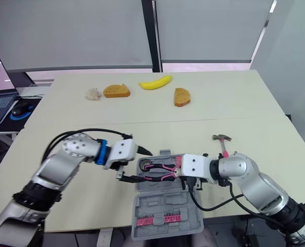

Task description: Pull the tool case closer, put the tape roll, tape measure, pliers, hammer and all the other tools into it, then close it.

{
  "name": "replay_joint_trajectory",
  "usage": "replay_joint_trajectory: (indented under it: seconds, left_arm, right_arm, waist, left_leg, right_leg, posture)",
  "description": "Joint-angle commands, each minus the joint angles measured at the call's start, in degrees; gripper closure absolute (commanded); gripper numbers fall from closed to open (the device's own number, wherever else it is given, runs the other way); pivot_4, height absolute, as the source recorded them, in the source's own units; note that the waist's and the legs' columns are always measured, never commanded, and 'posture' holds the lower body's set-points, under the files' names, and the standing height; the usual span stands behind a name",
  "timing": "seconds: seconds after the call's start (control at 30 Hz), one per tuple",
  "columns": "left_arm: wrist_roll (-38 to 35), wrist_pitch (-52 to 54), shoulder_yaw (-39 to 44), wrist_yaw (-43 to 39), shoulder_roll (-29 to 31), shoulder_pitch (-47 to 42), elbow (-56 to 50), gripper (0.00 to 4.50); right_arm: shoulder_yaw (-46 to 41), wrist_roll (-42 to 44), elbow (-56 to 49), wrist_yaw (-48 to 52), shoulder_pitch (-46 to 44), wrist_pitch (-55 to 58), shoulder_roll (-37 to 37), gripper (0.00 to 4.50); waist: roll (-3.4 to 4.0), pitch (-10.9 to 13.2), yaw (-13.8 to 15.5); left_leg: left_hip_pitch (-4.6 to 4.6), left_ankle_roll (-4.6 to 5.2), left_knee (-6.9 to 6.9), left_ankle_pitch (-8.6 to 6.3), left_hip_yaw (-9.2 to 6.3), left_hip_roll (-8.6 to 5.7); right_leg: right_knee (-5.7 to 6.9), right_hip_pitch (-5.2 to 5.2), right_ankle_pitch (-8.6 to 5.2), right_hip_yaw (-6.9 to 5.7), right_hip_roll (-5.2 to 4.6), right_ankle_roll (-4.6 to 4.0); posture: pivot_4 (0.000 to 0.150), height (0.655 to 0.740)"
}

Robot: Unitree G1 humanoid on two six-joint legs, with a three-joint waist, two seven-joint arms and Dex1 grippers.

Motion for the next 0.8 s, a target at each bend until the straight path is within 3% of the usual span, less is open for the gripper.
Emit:
replay_joint_trajectory:
  seconds: [0.03, 0.3, 0.8]
  left_arm:
    - [-2.8, -2.9, 4.2, -2.4, 3.1, 3.4, -2.0, 0.0]
    - [-2.2, -8.6, 8.4, -0.8, 6.5, 13.8, -4.7, 0.0]
    - [-2.1, -7.9, 7.9, 2.0, 6.1, 15.0, -6.8, 0.0]
  right_arm:
    - [-1.7, 0.4, -3.7, 2.9, -3.1, 2.0, -1.5, 3.28]
    - [5.8, -3.2, 0.9, 5.9, -11.4, 7.5, 1.3, 3.28]
    - [13.5, -9.9, 12.4, 5.1, -14.5, 4.8, 11.0, 3.28]
  waist:
    - [0.01, 0.0, 0.1]
    - [0.02, 0.0, 0.3]
    - [0.02, 0.0, 0.2]
  left_leg:
    - [0.0, 0.0, 0.0, 0.0, 0.0, 0.0]
    - [-0.01, 0.01, 0.0, -0.01, 0.01, 0.0]
    - [-0.02, 0.01, -0.01, -0.01, 0.03, 0.0]
  right_leg:
    - [-0.01, 0.0, 0.0, 0.0, 0.0, 0.0]
    - [-0.01, 0.0, 0.0, 0.01, -0.02, 0.0]
    - [0.04, -0.05, 0.0, 0.01, 0.0, 0.0]
  posture:
    - [0.15, 0.74]
    - [0.15, 0.74]
    - [0.15, 0.74]
